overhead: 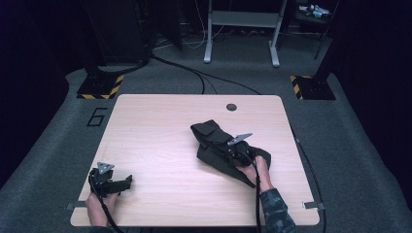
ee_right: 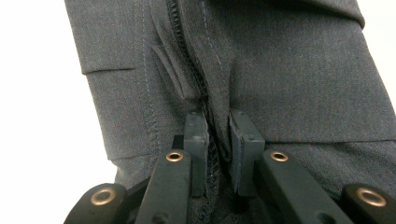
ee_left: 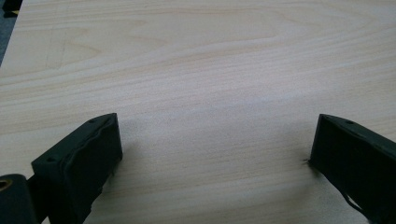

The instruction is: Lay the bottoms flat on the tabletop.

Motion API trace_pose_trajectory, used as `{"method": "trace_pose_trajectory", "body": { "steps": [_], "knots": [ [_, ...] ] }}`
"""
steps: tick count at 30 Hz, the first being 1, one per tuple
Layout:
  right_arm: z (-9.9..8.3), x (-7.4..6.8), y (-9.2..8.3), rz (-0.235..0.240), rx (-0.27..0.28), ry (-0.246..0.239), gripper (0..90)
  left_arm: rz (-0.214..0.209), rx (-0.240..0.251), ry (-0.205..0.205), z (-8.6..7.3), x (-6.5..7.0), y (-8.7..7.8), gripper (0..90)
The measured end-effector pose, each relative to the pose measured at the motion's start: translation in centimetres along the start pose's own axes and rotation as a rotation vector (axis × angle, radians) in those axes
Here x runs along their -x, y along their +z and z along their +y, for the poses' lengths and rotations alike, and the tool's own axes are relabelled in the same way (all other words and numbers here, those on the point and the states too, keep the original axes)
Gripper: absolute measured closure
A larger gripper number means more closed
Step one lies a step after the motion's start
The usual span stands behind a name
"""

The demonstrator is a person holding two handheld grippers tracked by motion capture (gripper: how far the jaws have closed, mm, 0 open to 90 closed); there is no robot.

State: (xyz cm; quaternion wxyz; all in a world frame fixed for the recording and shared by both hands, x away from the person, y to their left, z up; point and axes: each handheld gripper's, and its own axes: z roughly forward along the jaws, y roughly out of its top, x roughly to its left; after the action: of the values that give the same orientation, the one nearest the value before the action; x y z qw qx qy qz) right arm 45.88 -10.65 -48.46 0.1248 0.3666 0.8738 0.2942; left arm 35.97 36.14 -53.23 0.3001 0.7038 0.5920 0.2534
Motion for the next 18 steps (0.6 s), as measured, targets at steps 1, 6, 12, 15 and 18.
{"method": "trace_pose_trajectory", "body": {
  "steps": [1,6,12,15,18],
  "knots": [
    [0.0,-0.1,0.0,0.0,0.0,-0.01,79.1,-0.001,-0.002,-0.002,0.0,0.0,0.0,1.8],
    [0.0,-0.3,0.0,0.009,0.001,-0.026,79.2,0.0,-0.001,-0.001,0.0,0.0,0.0,1.8],
    [0.2,-1.8,0.1,0.066,-0.003,-0.084,79.3,0.004,0.004,-0.003,0.0,0.1,0.0,1.8],
    [0.3,-2.6,0.2,0.096,0.0,-0.118,79.2,0.0,0.0,-0.001,0.0,0.0,0.0,1.8],
    [0.5,-3.5,0.4,0.122,-0.005,-0.152,79.2,0.002,0.001,-0.003,0.0,0.0,0.0,1.8]
  ]
}}
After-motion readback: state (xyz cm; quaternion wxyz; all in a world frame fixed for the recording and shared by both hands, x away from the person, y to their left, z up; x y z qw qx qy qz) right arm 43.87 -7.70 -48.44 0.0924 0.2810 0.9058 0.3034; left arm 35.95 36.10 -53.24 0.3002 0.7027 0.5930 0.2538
